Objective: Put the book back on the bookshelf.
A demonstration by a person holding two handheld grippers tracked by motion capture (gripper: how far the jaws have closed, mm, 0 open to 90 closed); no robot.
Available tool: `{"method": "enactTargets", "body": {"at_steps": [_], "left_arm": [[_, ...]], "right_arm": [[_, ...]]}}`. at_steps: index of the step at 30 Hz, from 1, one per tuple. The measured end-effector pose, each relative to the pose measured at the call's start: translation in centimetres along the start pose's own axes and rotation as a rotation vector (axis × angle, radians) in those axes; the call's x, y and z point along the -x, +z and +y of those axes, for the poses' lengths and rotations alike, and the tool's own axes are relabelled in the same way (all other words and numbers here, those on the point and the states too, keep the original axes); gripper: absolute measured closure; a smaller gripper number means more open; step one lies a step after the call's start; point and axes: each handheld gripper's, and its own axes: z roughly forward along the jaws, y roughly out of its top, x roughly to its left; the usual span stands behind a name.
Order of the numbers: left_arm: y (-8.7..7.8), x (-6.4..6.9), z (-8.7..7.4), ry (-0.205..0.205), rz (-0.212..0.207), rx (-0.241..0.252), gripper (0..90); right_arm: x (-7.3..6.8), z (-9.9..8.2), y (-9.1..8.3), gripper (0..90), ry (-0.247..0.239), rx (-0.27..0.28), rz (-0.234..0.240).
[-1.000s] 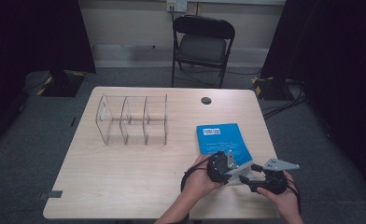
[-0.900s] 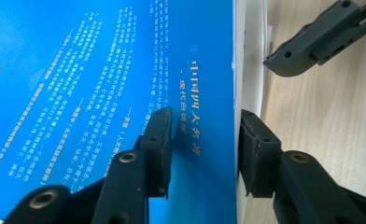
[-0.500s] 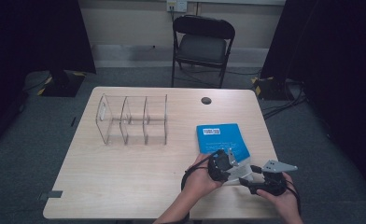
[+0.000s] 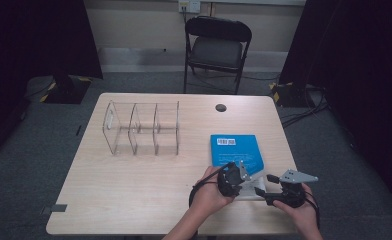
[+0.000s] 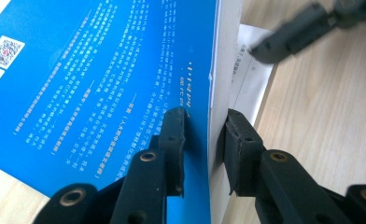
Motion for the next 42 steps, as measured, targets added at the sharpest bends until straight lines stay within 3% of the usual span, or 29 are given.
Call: {"method": "enactTargets", "body": {"at_steps": [4, 7, 10, 17, 19, 25, 28, 33, 42], "left_arm": [[0.1, 0.0, -0.3, 0.017, -0.008, 0.005, 70.3], [0.2, -0.1, -0.2, 0.017, -0.033, -0.003, 67.6], [0.2, -0.3, -0.1, 0.005, -0.052, -0.011, 65.4], [0.9, -0.6, -0.5, -0.025, -0.085, 0.047, 52.5], [1.2, -0.5, -0.4, -0.04, -0.08, 0.056, 47.7], [2.2, 0.0, 0.2, 0.018, -0.01, 0.051, 39.7], [2.6, 0.1, 0.4, 0.013, 0.011, 0.056, 37.4], [2.8, 0.0, 0.5, 0.044, 0.029, 0.042, 43.5], [2.5, 0.0, 1.1, 0.049, 0.022, 0.007, 53.5]], "right_arm": [[0.0, 0.3, 0.2, 27.0, 0.021, 0.019, -0.005], [-0.4, 0.8, 0.1, 27.1, 0.034, 0.076, -0.006], [-0.6, 1.1, 0.0, 26.7, 0.01, 0.064, -0.019], [-0.7, 0.9, -0.1, 26.7, 0.005, 0.048, -0.028], [-0.7, 1.0, -0.1, 26.7, 0.004, 0.046, -0.023], [-0.7, 1.0, -0.1, 26.8, 0.017, 0.05, -0.021], [-0.7, 1.0, -0.1, 26.8, 0.017, 0.049, -0.022], [-0.7, 1.0, 0.0, 26.8, 0.023, 0.047, -0.021], [-0.6, 1.0, 0.1, 26.8, 0.038, 0.058, -0.011]]}}
